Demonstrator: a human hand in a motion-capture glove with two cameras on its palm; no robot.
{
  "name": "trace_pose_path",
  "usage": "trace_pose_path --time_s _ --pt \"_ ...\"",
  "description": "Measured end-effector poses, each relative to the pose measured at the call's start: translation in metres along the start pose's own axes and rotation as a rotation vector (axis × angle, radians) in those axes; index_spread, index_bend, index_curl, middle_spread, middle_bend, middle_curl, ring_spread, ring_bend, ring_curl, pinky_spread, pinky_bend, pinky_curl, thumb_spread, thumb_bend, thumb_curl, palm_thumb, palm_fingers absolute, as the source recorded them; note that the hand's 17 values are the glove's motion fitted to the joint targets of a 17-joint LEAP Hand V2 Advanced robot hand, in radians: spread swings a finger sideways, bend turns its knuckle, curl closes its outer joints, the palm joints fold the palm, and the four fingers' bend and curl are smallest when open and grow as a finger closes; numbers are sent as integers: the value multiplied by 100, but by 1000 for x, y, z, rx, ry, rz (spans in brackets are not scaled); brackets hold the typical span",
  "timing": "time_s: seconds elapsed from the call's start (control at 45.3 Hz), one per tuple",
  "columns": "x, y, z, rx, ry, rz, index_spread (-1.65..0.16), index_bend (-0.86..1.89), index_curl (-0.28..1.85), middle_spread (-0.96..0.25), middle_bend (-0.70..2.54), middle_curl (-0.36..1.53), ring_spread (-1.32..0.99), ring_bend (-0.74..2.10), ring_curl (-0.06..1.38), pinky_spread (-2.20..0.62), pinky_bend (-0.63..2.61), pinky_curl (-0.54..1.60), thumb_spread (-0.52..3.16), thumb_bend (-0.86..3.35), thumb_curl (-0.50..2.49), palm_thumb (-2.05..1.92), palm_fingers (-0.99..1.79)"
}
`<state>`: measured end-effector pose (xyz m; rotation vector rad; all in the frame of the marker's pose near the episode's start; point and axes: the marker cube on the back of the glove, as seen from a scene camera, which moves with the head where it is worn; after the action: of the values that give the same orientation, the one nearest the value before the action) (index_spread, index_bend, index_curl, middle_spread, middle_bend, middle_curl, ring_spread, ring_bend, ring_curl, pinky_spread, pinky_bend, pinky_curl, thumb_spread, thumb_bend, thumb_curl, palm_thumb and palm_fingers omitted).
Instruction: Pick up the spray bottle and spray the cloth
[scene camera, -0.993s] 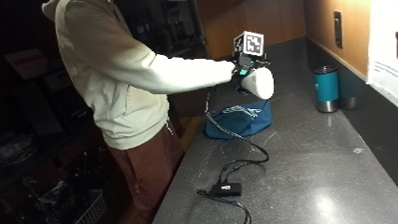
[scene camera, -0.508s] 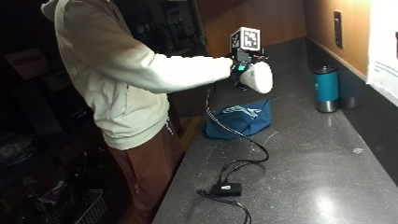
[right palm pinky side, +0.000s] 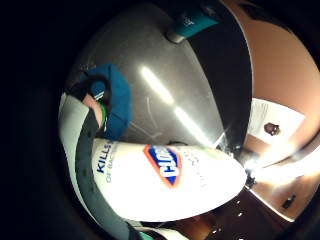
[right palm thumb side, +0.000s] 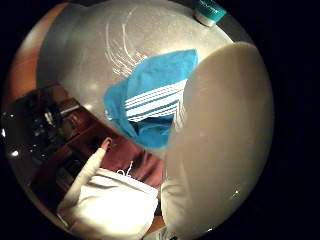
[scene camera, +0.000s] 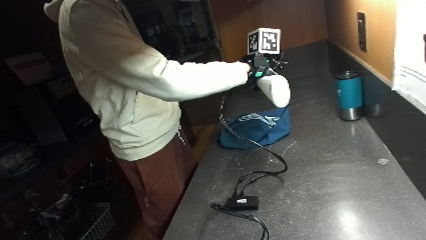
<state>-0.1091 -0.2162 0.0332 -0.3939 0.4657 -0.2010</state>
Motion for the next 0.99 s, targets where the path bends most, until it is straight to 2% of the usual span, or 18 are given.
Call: trace_pose_path --time_s 0.243,0.596,0.773,0.883,0.993 --pt "-7 9 -47 192 -388 -64 -28 23 54 -16 56 53 -23 53 49 -29 34 42 2 -3 75 104 131" --pt "-61 -20 -91 563 -1027 -133 -28 21 54 -16 56 53 -22 54 49 -29 32 42 2 -3 75 105 130" --pt "-144 -86 -105 753 -1365 -19 -28 21 55 -15 56 53 -22 53 49 -30 31 41 3 -3 75 105 129" --pt "-159 -95 -85 752 -1471 18 -28 20 54 -15 55 52 -23 52 48 -30 30 41 4 -3 75 105 128" --pt "-169 -114 -70 758 -1478 55 -28 20 54 -15 53 52 -23 51 48 -30 30 42 6 -3 75 106 127"
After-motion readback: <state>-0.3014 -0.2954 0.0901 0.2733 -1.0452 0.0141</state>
